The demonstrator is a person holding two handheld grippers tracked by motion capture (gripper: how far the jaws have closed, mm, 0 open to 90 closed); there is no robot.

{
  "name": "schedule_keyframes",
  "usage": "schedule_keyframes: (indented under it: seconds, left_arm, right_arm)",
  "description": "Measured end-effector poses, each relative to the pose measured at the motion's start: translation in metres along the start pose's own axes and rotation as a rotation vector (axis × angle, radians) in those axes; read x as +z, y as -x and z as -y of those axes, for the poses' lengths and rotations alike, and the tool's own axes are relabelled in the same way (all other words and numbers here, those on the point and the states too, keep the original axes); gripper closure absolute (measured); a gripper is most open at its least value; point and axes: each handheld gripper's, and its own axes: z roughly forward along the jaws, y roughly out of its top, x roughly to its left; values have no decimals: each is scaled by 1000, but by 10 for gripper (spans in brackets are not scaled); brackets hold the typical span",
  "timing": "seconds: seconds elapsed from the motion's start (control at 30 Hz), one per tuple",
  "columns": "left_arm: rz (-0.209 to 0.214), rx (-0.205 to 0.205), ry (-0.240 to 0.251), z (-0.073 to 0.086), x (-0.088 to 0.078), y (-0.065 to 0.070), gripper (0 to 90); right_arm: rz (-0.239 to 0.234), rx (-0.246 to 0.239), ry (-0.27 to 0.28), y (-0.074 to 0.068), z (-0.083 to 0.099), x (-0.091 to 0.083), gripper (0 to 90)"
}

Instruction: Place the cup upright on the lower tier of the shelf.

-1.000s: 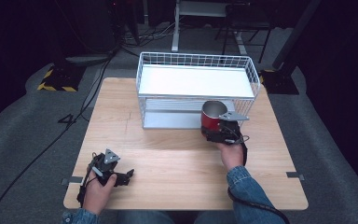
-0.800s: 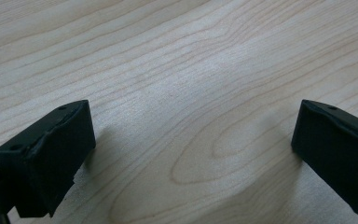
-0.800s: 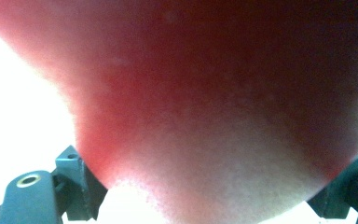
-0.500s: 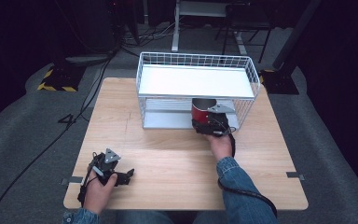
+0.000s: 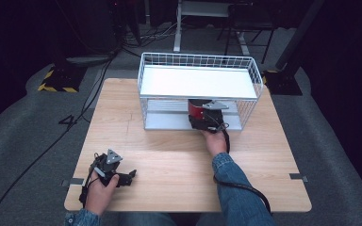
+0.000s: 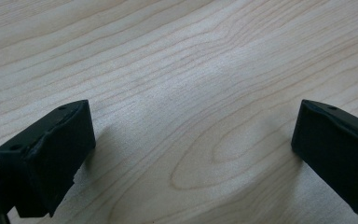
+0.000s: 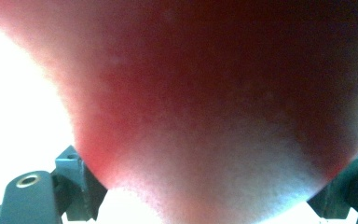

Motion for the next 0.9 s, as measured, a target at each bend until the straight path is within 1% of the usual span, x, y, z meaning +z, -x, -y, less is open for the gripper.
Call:
schedule_keyframes:
  seconds: [0.03,0.13,0.23,0.27,0.37,0.43,0.5,0.6,0.7,0.77,0.8,0.9]
  left_arm:
    - [0,0,0,0,0,0,0]
    - [-1,2,-1,0,0,0,0]
    - [-2,2,1,0,0,0,0]
    - [0,-1,1,0,0,0,0]
    - [0,-1,1,0,0,0,0]
    - [0,-1,1,0,0,0,0]
    - [0,-2,1,0,0,0,0]
    - [-1,-1,1,0,0,0,0]
    - [-1,-1,0,0,0,0,0]
    - [-1,-1,0,0,0,0,0]
    - [-1,-1,1,0,0,0,0]
    - [0,-1,1,0,0,0,0]
  right_arm:
    - [0,8,-2,0,0,2,169]
    - [8,-1,1,0,-1,7,169]
    - [7,10,-3,0,-2,11,169]
    - [9,-2,9,1,-3,14,168]
    - [5,16,7,2,-4,18,168]
    - [5,16,7,2,-4,20,168]
    - [-7,31,6,5,-2,24,168]
    - [-11,41,4,6,-1,27,167]
    - [-11,27,3,7,1,29,166]
    - [-15,36,3,7,3,29,165]
    - [-18,50,-1,7,3,28,164]
    - [-22,48,3,7,3,29,164]
